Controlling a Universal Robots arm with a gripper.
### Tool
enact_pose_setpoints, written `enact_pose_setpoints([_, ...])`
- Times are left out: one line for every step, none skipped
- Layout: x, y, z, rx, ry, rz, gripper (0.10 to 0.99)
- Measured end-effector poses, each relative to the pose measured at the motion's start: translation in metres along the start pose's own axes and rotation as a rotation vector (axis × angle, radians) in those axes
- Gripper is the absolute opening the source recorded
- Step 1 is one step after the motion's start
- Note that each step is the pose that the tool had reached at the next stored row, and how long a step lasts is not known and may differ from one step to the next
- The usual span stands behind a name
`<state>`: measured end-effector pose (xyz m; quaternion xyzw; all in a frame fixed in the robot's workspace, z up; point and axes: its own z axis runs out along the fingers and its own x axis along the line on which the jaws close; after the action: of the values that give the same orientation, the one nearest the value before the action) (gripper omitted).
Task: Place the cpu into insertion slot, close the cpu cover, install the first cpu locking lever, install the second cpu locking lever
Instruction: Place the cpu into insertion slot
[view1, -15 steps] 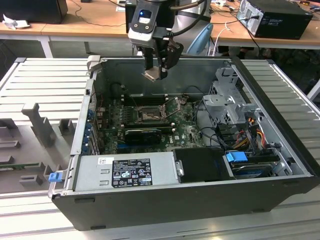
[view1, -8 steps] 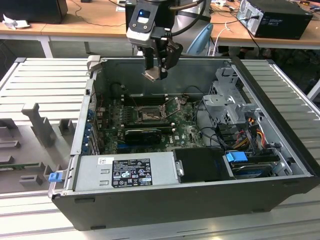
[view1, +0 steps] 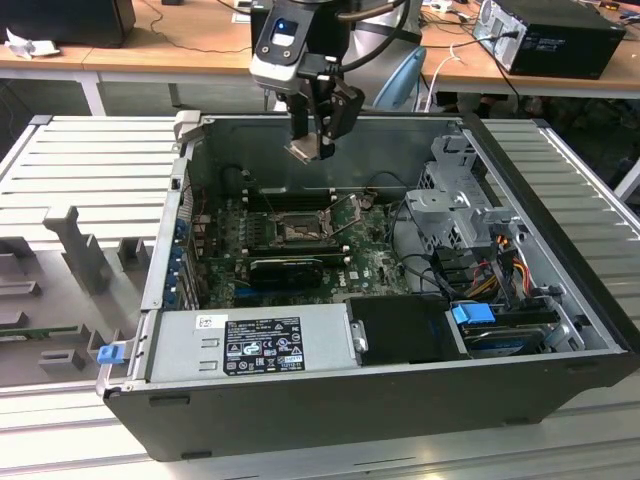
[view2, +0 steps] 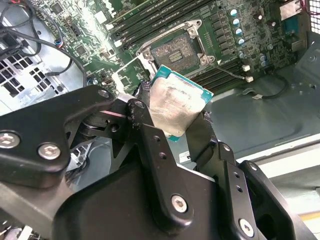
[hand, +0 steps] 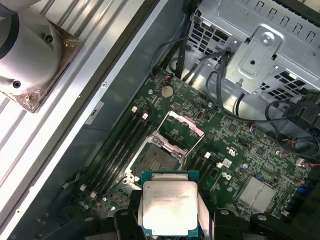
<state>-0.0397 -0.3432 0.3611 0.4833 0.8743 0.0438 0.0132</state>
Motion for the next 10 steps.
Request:
enact_pose_setpoints([0.0,0.0,0.0,0.0,-0.0007,0.007,0.529])
enact_pose_setpoints([0.0,0.0,0.0,0.0,-0.0013,0.014,0.529])
enact_pose_setpoints([0.0,0.0,0.0,0.0,-0.0019,0.022,0.529])
enact_pose_setpoints([0.0,0.0,0.0,-0.001,-0.0024,0.027,0.529])
enact_pose_setpoints([0.0,0.0,0.0,-0.001,-0.0028,0.031,0.529])
enact_pose_setpoints([0.0,0.0,0.0,-0.001,-0.0032,0.036,0.529])
enact_pose_setpoints([0.0,0.0,0.0001,-0.001,-0.004,0.045,0.529])
enact_pose_setpoints([0.0001,0.0,0.0002,-0.001,-0.0053,0.059,0.529])
enact_pose_setpoints([0.0,0.0,0.0003,-0.002,-0.0067,0.075,0.529])
enact_pose_setpoints([0.0,0.0,0.0004,-0.002,-0.0088,0.099,0.529])
